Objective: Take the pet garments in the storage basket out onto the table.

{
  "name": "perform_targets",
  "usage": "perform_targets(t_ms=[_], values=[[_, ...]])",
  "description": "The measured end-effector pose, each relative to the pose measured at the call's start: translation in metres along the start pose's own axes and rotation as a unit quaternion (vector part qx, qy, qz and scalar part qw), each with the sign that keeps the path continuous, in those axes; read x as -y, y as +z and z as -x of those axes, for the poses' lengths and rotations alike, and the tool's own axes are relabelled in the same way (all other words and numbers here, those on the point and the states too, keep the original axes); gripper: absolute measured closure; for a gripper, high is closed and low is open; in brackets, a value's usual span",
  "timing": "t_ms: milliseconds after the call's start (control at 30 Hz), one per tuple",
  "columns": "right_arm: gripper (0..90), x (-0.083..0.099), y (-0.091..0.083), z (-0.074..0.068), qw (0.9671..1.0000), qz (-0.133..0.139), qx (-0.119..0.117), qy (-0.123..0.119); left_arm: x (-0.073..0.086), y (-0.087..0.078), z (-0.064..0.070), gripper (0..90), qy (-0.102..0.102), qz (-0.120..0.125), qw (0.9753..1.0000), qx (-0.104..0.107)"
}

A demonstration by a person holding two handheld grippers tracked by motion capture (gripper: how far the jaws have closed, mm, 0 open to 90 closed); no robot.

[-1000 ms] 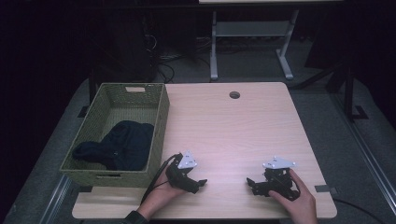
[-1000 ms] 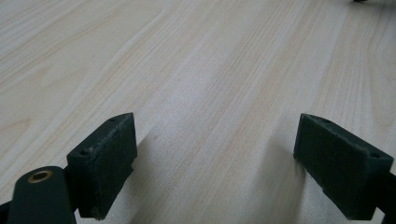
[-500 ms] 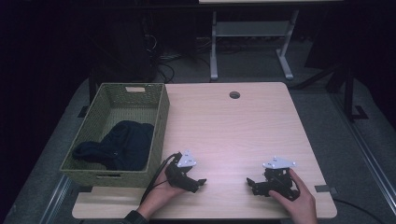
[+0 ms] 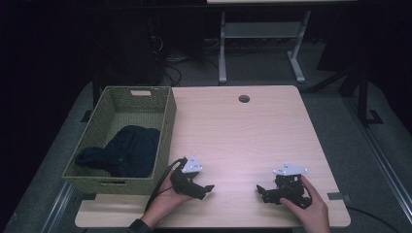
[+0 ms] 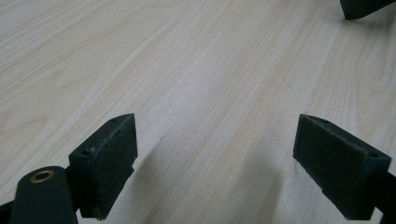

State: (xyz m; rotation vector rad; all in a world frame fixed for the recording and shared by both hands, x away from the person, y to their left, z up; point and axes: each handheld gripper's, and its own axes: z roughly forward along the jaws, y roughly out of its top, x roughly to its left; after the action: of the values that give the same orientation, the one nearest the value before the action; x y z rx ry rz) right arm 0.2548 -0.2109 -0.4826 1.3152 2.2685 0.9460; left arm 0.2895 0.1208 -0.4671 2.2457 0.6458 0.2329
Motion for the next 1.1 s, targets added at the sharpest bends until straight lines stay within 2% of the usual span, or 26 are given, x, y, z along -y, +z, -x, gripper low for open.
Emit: perform_targets(t_ms=[100, 167, 467, 1100], values=[[0.4, 0.000, 0.000, 0.000, 1.0000, 0.000, 0.000, 0.000, -0.001, -0.001, 0.000, 13.1, -0.003, 0.004, 1.0000, 0.001], [0.4, 0.000, 0.000, 0.000, 1.0000, 0.000, 0.000, 0.000, -0.001, -0.002, 0.000, 13.1, -0.012, 0.011, 0.9998, 0.005], [0.4, 0.000, 0.000, 0.000, 1.0000, -0.001, -0.001, -0.001, -0.005, -0.007, 0.000, 13.2, -0.008, 0.015, 0.9999, 0.001], [0.4, 0.000, 0.000, 0.000, 1.0000, -0.001, -0.002, -0.001, -0.013, -0.013, -0.002, 13.3, -0.010, 0.024, 0.9996, 0.008]])
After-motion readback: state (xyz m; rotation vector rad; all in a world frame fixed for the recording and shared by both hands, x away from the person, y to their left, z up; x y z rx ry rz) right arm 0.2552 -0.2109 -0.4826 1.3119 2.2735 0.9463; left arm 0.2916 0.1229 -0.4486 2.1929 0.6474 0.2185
